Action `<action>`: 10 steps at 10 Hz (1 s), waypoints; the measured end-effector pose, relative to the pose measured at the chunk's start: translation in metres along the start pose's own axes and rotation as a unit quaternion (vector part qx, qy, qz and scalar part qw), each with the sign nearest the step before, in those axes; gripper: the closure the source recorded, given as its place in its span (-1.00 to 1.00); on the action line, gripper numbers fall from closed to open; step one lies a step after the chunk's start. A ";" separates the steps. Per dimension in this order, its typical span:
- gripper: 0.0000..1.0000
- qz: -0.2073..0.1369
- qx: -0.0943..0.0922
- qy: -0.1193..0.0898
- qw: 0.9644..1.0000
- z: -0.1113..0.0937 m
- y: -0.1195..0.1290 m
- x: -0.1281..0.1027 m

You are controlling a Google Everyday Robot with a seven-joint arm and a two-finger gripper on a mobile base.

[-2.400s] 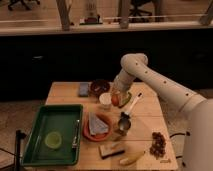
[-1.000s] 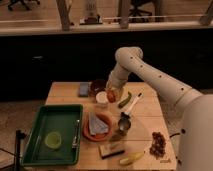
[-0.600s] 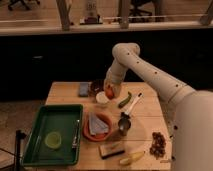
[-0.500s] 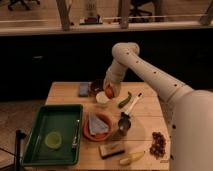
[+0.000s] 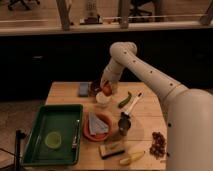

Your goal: Place apple in paper cup

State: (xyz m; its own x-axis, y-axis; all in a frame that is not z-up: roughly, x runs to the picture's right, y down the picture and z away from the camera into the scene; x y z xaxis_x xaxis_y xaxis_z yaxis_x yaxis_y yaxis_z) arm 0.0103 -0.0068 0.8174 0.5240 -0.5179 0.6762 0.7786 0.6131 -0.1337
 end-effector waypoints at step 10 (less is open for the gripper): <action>-0.14 -0.026 0.004 -0.002 1.000 0.007 -0.013 -0.002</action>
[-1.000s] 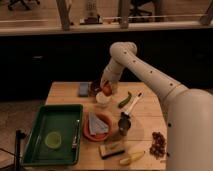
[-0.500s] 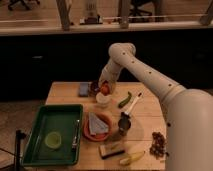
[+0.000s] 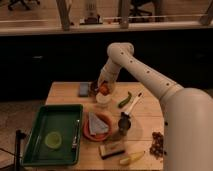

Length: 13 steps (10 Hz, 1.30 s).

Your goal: Place apple in paper cup

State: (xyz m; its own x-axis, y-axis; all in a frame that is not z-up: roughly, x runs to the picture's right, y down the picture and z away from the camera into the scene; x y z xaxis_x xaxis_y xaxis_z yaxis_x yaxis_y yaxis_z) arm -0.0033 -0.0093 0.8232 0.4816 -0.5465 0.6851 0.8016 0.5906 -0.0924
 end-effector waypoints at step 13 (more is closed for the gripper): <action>-0.60 -0.009 -0.009 -0.007 1.000 -0.006 -0.001 0.007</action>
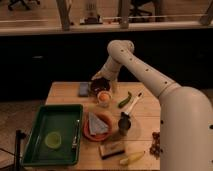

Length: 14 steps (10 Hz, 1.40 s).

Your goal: Place apple in paper cup

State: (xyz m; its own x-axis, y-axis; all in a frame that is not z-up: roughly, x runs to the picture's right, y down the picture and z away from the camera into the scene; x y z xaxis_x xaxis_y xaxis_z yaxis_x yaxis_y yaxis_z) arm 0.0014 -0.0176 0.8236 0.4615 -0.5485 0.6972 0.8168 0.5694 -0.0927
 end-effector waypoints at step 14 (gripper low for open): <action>-0.60 0.002 -0.017 -0.005 1.000 -0.006 -0.002 0.012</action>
